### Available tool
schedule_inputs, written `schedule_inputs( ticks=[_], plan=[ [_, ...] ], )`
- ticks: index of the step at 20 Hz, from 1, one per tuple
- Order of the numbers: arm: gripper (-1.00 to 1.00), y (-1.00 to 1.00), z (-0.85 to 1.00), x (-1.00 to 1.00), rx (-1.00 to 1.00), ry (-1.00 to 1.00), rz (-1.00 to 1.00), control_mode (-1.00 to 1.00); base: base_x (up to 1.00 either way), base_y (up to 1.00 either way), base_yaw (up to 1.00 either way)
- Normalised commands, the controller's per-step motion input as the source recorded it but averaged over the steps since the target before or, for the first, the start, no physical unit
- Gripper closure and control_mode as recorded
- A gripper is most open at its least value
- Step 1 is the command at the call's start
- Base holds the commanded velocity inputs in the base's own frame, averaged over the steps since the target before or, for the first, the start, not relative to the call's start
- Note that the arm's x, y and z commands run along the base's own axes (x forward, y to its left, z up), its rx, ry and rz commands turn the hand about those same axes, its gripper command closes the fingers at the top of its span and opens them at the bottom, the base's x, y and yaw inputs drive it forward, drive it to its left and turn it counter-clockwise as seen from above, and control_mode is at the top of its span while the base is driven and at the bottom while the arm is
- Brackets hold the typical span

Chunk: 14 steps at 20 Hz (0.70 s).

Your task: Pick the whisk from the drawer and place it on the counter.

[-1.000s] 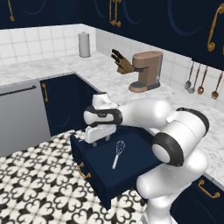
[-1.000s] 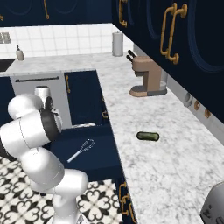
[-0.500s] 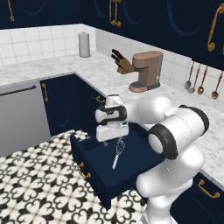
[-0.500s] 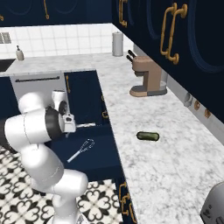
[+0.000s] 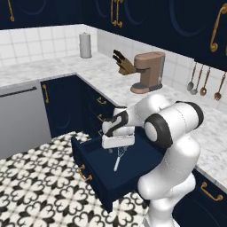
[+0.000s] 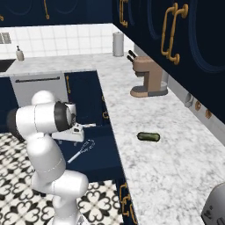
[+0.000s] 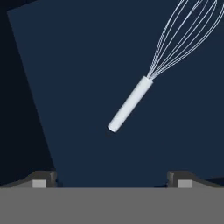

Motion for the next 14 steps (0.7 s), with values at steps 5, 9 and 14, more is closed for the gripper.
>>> schedule_inputs(
  ticks=[5, 9, 14],
  plan=[
    [-1.0, 0.0, -0.23, 0.34, 0.0, -0.09, -0.16, -1.0, 0.0, 0.0, 0.0],
    [-1.0, -0.11, -0.12, 0.06, 0.0, 0.0, -0.15, -1.0, 0.0, 0.0, 0.0],
    [-1.0, -0.09, -0.7, 0.0, 0.0, 0.0, -0.12, -1.0, 0.0, 0.0, 0.0]
  ],
)
